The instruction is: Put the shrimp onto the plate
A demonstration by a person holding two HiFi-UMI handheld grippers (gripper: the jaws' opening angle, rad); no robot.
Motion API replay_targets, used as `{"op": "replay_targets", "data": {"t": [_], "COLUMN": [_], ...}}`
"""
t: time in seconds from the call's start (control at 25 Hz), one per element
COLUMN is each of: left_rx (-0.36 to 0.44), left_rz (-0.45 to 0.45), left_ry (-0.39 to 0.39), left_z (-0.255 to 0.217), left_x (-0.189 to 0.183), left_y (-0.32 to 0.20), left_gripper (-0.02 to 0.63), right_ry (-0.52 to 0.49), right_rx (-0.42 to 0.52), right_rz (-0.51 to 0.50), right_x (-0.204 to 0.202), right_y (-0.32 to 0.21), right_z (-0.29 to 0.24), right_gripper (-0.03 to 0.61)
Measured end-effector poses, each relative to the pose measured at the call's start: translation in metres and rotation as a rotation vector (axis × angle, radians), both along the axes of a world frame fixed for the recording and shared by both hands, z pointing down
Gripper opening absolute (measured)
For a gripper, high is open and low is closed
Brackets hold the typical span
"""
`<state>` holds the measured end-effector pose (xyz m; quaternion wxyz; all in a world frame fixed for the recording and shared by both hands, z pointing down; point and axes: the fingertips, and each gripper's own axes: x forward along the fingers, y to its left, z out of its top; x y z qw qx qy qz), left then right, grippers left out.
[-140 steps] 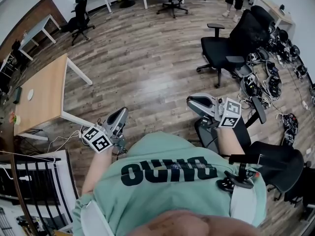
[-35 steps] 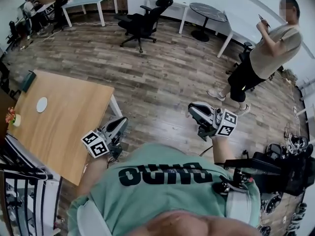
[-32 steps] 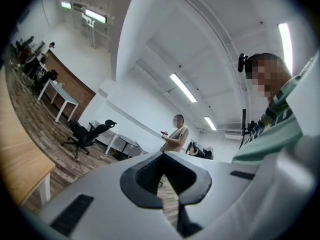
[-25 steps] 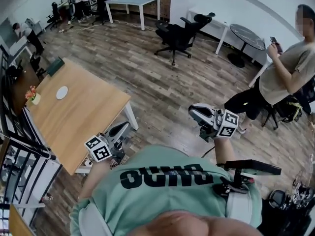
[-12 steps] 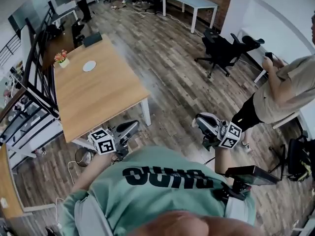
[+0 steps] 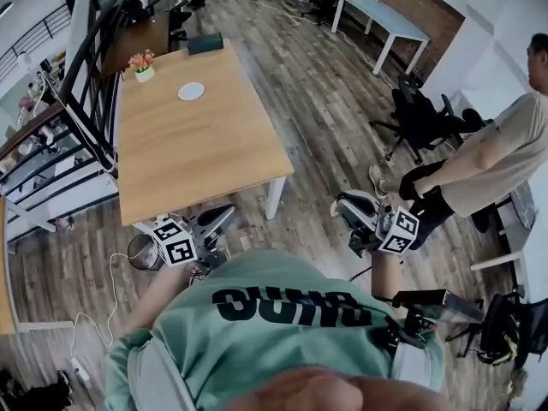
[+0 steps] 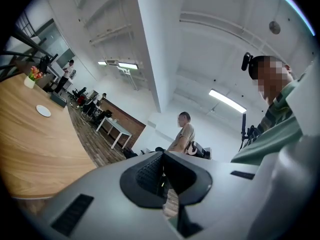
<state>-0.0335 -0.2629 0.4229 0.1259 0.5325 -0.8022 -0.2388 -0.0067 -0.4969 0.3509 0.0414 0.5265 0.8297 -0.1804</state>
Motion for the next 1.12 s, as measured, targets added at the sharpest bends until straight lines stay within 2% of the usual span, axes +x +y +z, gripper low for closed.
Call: {"op": "replay_targets", "data": {"t": [0.16,0.32,0.4,0.56,0.68,0.84,1.12], "left_rx": [0.032,0.039,0.043,0.059,0.082,0.1,0.075], "left_rz": [0.004,0.022,0.018,0.016,0.0,-0.028,-0.177], "left_ry": [-0.01,-0.051,-0.049,-0.041,-0.029,0.0,0.027], "left_z": [0.006,-0.007,-0.01,-0.001,-0.003,-0.009,0.008], "left_x": [-0.054,-0.111,-0.14,-0.18,-0.2,-0.209,-0.232], "left_y": [0.055,0.115,0.144,0.192,0.214,0.234,0.279], "left_gripper": [0.006,0.006,0.006,0.006,0.006,0.006,0.006], "right_ry": [-0.005,-0.031,-0.033,-0.019,0.009,0.045,0.048], "right_rx": [0.027,0.098,0.086,0.132,0.162,0.165,0.133], "right_rz": [0.024,0.02,0.021,-0.028,-0.068,-0.101,-0.227], "right_x": [-0.052,-0.097,-0.124,-0.165,-0.187,-0.207,-0.26], "right_y": [0.055,0.125,0.156,0.226,0.258,0.279,0.311], "right_z": [-0.008,-0.019,-0.025,-0.015,-0.019,-0.034,-0.024], "right_gripper": [0.04,0.04,0.04,0.04,0.04,0.04,0.04]}}
